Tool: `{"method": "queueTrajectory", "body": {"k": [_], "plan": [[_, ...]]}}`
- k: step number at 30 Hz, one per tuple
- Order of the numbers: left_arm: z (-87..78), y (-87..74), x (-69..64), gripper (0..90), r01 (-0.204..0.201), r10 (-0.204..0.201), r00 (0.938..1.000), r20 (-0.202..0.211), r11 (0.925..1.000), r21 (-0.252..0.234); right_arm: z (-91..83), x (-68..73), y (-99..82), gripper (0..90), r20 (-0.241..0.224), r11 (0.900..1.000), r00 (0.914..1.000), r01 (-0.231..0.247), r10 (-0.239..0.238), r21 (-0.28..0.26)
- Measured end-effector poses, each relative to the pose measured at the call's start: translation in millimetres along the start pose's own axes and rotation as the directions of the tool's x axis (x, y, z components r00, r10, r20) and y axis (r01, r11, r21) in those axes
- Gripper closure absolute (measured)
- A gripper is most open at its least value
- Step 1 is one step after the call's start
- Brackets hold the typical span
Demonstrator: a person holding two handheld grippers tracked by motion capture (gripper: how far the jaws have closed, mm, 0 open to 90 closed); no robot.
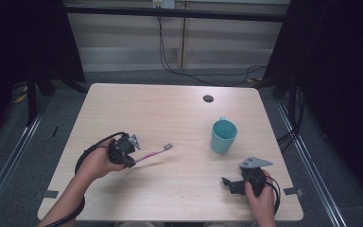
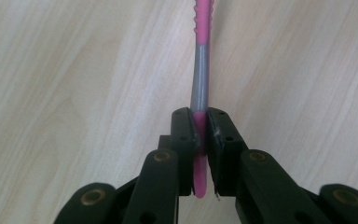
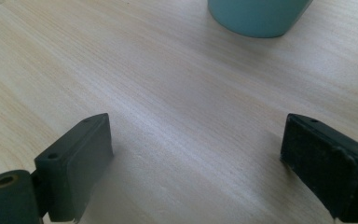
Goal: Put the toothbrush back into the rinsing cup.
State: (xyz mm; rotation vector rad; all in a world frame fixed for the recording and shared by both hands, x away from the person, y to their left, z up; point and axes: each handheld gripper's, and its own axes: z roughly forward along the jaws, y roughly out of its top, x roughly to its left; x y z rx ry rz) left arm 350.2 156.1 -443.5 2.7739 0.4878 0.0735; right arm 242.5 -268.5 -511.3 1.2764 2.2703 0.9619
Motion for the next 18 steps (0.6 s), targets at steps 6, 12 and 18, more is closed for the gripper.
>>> {"method": "queueTrajectory", "body": {"k": [6,12,18], "plan": [[-3.2,3.3,1.7,82.0,0.053,-0.054,0.9985,-0.008,0.9963,-0.068,0.1,0.2,0.2,8.3,0.000,1.0000,1.0000,-0.002,0.002,-0.001],[-4.9,5.9,4.3,81.9,0.086,-0.088,0.9961,-0.013,0.9884,-0.126,0.2,0.2,0.2,8.3,0.001,1.0000,1.0000,-0.002,0.002,-0.001],[-6.3,9.5,6.6,81.9,0.116,-0.120,0.9927,-0.012,0.9782,-0.172,0.3,0.1,0.3,8.4,0.001,1.0000,1.0000,-0.001,0.001,-0.001]]}}
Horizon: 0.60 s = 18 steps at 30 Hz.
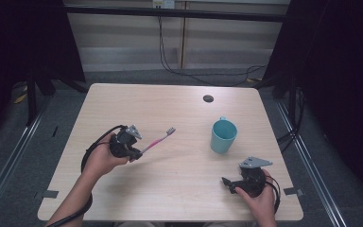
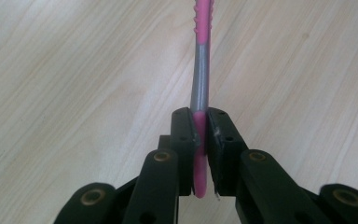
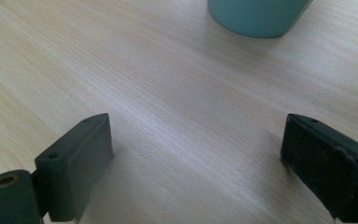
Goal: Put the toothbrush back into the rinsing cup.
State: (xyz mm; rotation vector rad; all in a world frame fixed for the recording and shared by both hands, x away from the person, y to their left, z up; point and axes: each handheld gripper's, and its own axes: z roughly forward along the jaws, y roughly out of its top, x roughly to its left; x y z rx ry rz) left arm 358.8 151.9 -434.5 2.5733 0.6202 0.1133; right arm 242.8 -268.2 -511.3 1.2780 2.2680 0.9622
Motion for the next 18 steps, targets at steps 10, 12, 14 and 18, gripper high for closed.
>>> {"method": "queueTrajectory", "body": {"k": [10,12,14,18], "plan": [[2.5,6.9,-1.0,81.9,0.048,-0.048,0.9989,0.005,0.9944,-0.094,-0.1,0.2,0.3,9.0,0.002,0.9999,0.9999,-0.012,0.012,0.003],[4.5,6.7,-1.4,82.0,0.060,-0.060,0.9982,0.004,0.9916,-0.115,-0.3,0.3,0.7,9.5,0.003,0.9999,0.9999,-0.013,0.013,0.006],[5.7,6.3,-1.0,82.0,0.068,-0.068,0.9977,0.000,0.9905,-0.120,-0.8,0.3,1.2,11.0,0.006,0.9999,0.9999,-0.010,0.010,0.006],[5.9,6.8,-0.2,81.9,0.083,-0.085,0.9963,-0.012,0.9852,-0.150,-2.3,-0.8,3.0,12.1,0.002,0.9995,1.0000,-0.009,0.009,0.029]]}}
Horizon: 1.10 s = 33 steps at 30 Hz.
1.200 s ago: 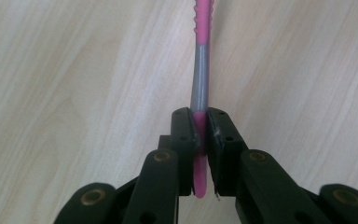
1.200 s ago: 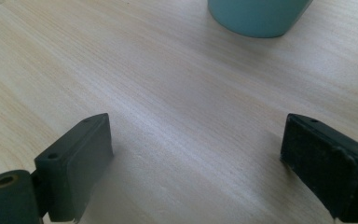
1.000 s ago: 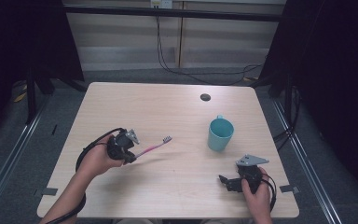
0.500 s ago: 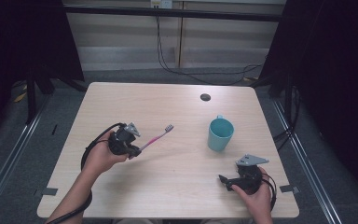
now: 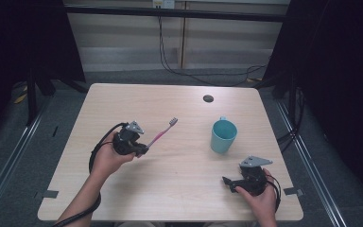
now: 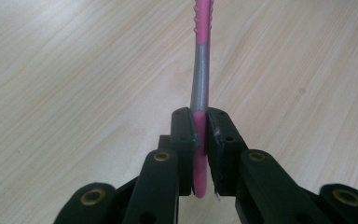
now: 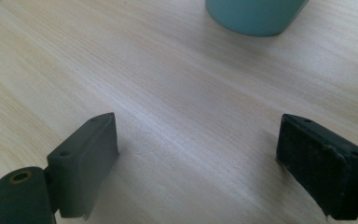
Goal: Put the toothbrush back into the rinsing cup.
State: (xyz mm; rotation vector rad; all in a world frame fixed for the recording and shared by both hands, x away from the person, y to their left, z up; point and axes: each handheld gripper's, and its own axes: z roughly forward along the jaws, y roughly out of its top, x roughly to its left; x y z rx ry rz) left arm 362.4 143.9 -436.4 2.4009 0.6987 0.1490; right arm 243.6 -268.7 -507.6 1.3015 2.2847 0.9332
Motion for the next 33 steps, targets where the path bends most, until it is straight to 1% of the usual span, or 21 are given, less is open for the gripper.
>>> {"method": "queueTrajectory", "body": {"k": [2,3,5,7,8,11,12,13,14,16,18,19,20,21,26,27,28,29,31,32,33], "plan": [[0.0,0.6,0.3,82.0,-0.006,0.006,1.0000,0.002,1.0000,-0.002,0.1,-0.4,0.7,12.1,-0.001,1.0000,1.0000,0.000,0.000,0.003],[0.1,1.0,-0.4,82.0,-0.001,0.001,1.0000,-0.001,1.0000,-0.006,-0.8,0.2,2.2,12.2,0.002,0.9998,1.0000,-0.001,0.001,0.020],[0.6,1.9,-0.8,82.0,-0.003,0.003,1.0000,-0.002,0.9999,-0.012,-1.0,0.3,3.0,12.2,0.002,0.9998,1.0000,0.005,-0.005,0.017],[1.0,3.0,-1.3,82.0,0.001,-0.001,1.0000,-0.002,0.9997,-0.023,-3.3,2.0,7.1,12.9,-0.018,1.0000,0.9998,0.001,-0.001,0.003],[0.9,3.3,-1.6,82.0,0.009,-0.009,1.0000,0.001,0.9995,-0.031,-4.0,2.4,8.4,12.9,-0.019,1.0000,0.9998,-0.002,0.002,0.004],[0.7,4.3,-2.6,82.0,0.010,-0.010,0.9999,0.000,0.9990,-0.044,-5.4,2.5,14.0,13.0,-0.041,1.0000,0.9991,-0.008,0.008,0.001],[0.6,4.4,-3.0,82.0,0.019,-0.019,0.9998,-0.001,0.9982,-0.058,-5.7,2.5,15.9,13.3,-0.053,0.9999,0.9985,-0.013,0.013,0.002],[0.6,4.4,-3.0,82.0,0.019,-0.019,0.9998,-0.001,0.9982,-0.058,-5.7,2.5,15.9,13.3,-0.053,0.9999,0.9985,-0.013,0.013,0.002],[-0.4,5.0,-3.8,82.0,0.031,-0.031,0.9995,0.001,0.9966,-0.076,-6.9,2.4,19.7,13.9,-0.063,0.9999,0.9979,-0.013,0.013,-0.004],[-1.6,5.8,-4.0,82.0,0.025,-0.025,0.9997,-0.003,0.9963,-0.083,-8.2,2.8,22.7,15.4,-0.071,0.9997,0.9972,-0.024,0.023,-0.004],[-2.3,6.4,-4.7,82.0,0.031,-0.031,0.9995,0.001,0.9957,-0.087,-8.7,2.5,24.1,15.9,-0.078,0.9997,0.9968,-0.020,0.020,-0.011],[-3.0,6.9,-4.8,82.0,0.023,-0.023,0.9997,0.000,0.9956,-0.090,-9.8,2.8,25.6,16.6,-0.082,0.9994,0.9963,-0.030,0.028,-0.015],[-3.0,7.3,-6.0,82.0,0.032,-0.033,0.9995,-0.002,0.9939,-0.105,-10.7,2.9,27.2,17.4,-0.086,0.9992,0.9959,-0.031,0.029,-0.025],[-3.4,7.7,-6.3,82.0,0.029,-0.029,0.9996,0.000,0.9935,-0.110,-11.9,3.3,28.8,18.1,-0.092,0.9988,0.9953,-0.036,0.032,-0.034],[-5.2,9.7,-7.8,82.0,0.023,-0.025,0.9997,-0.009,0.9924,-0.121,-15.7,6.6,38.5,18.5,-0.104,0.9986,0.9942,-0.031,0.027,-0.042],[-5.1,10.3,-8.4,82.0,0.026,-0.028,0.9996,-0.009,0.9904,-0.136,-17.0,7.6,42.6,19.2,-0.110,0.9984,0.9937,-0.028,0.022,-0.050],[-5.8,10.4,-8.1,82.0,0.025,-0.027,0.9996,-0.011,0.9905,-0.135,-17.4,8.2,44.4,19.9,-0.113,0.9984,0.9935,-0.023,0.017,-0.052],[-5.9,10.3,-8.1,82.0,0.036,-0.037,0.9993,-0.002,0.9892,-0.142,-17.6,8.8,45.8,20.1,-0.113,0.9984,0.9935,-0.018,0.012,-0.053],[-5.9,10.3,-8.2,82.0,0.036,-0.037,0.9993,-0.002,0.9891,-0.143,-17.9,9.5,47.7,20.2,-0.114,0.9985,0.9935,-0.014,0.008,-0.053],[-5.5,10.7,-9.2,82.0,0.031,-0.032,0.9995,-0.004,0.9894,-0.142,-17.7,10.5,50.8,21.0,-0.129,0.9980,0.9915,-0.018,0.010,-0.060],[-5.5,10.9,-9.5,82.0,0.030,-0.031,0.9995,-0.004,0.9892,-0.143,-17.7,11.2,52.8,21.0,-0.132,0.9979,0.9913,-0.016,0.008,-0.062]]}}
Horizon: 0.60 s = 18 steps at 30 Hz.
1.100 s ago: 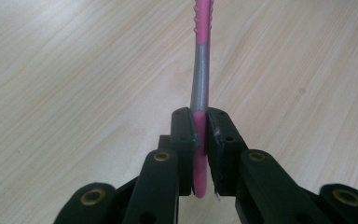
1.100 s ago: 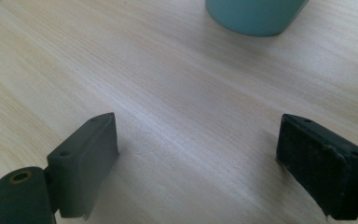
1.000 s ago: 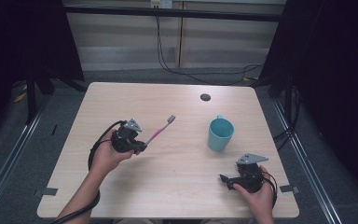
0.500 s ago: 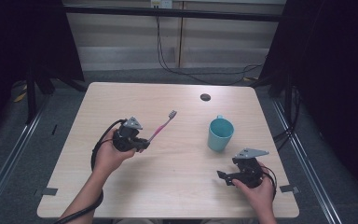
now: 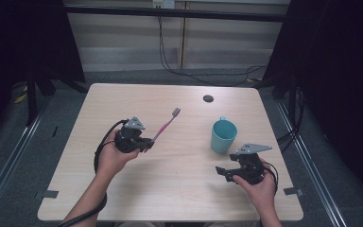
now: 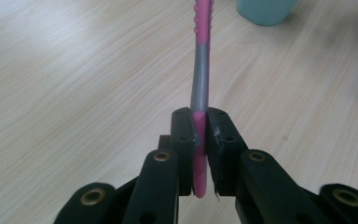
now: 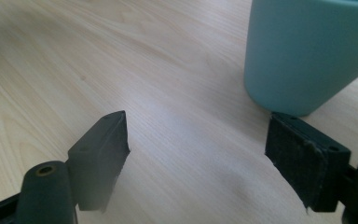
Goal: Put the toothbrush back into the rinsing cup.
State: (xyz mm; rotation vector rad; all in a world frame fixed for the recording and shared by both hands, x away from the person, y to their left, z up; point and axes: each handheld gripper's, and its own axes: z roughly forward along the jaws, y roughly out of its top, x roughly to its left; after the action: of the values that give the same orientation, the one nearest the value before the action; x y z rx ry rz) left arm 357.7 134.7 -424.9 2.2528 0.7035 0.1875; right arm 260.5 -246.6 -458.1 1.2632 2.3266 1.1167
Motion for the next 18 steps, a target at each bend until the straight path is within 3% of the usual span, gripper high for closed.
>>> {"method": "queueTrajectory", "body": {"k": [18], "plan": [[2.1,9.5,-7.7,82.0,-0.018,0.018,0.9998,-0.002,0.9997,-0.017,-3.3,13.7,41.9,23.3,-0.015,0.9987,0.9996,0.025,-0.026,-0.043]]}}
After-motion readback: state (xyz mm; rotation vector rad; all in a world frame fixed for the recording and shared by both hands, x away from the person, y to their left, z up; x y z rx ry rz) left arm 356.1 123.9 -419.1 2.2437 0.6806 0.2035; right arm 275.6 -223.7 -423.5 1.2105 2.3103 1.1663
